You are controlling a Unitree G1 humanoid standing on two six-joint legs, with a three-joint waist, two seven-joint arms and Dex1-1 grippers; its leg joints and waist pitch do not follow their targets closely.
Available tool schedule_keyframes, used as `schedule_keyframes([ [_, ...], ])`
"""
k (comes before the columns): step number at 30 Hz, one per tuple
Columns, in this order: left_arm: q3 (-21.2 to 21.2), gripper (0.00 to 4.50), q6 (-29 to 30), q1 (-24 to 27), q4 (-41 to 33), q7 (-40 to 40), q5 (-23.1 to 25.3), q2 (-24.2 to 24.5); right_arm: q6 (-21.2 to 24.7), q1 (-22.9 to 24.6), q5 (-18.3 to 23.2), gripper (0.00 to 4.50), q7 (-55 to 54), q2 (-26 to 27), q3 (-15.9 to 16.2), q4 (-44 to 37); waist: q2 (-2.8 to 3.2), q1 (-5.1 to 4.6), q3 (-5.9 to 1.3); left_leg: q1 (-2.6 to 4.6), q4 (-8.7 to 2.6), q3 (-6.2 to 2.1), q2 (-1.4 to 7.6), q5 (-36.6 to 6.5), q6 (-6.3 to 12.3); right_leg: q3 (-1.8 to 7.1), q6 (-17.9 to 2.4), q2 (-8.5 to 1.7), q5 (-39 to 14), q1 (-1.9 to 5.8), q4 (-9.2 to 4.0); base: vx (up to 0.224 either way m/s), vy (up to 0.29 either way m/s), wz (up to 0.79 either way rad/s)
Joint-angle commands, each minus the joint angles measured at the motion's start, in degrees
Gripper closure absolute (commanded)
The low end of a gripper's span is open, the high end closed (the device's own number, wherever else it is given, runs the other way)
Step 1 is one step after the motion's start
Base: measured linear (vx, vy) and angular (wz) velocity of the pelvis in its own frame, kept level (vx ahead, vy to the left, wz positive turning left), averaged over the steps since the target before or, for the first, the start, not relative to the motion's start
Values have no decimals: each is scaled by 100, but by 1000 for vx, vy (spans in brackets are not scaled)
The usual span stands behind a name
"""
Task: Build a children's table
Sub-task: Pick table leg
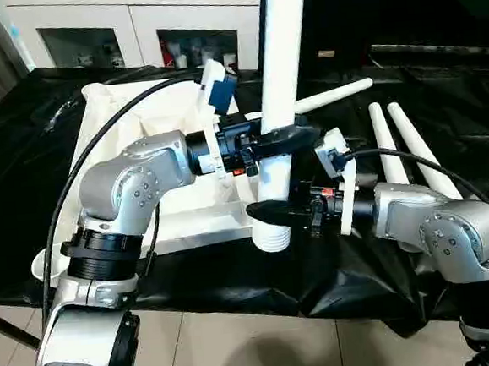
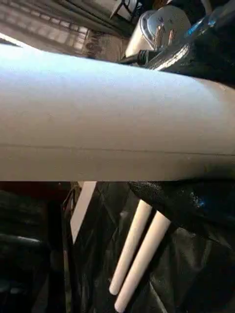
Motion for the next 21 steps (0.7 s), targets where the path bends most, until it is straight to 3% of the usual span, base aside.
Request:
schedule_keyframes([
  [1,-42,264,28,-8,-152,-14,-21,14,58,8,13,109,52,-60,16,-143,-80,27,-423,45,-307,-25,140,-85,123,288,-1313,-341,594,348,-368,0,0,0],
  [5,-45,264,29,-2,-169,-34,-42,19,32,40,9,109,49,-82,102,-144,-78,41,-429,43,-301,-24,136,-48,119,290,-1287,-338,615,351,-363,0,0,0],
  [11,-48,264,51,22,-204,-66,-59,20,5,67,-57,181,54,-116,184,-144,-82,56,-436,46,-295,-23,136,-8,139,290,-1307,-339,707,352,-353,0,0,0],
  [21,-28,264,57,14,-181,-92,-79,6,-60,60,-87,244,57,-129,253,-58,-66,66,-442,49,-292,-27,136,-26,117,286,-1314,-333,748,351,-347,0,0,0],
])
